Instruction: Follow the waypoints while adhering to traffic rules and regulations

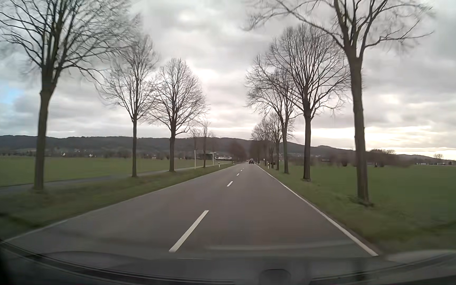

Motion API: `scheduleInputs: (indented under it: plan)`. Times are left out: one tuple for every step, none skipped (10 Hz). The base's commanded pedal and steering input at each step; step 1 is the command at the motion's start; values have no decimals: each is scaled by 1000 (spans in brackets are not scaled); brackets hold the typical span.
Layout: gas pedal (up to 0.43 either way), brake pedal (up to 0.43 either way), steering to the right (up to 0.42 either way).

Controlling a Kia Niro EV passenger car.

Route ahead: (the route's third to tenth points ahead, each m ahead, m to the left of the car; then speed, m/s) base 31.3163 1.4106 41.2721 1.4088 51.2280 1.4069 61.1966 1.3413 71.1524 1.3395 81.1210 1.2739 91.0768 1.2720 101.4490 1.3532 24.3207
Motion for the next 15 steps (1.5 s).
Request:
scheduleInputs:
  plan:
    - [358, 0, 6]
    - [358, 0, 6]
    - [358, 0, 6]
    - [358, 0, 5]
    - [358, 0, 5]
    - [358, 0, 6]
    - [358, 0, 5]
    - [358, 0, 5]
    - [358, 0, 5]
    - [358, 0, 5]
    - [358, 0, 4]
    - [358, 0, 4]
    - [350, 0, 4]
    - [331, 0, 4]
    - [331, 0, 4]
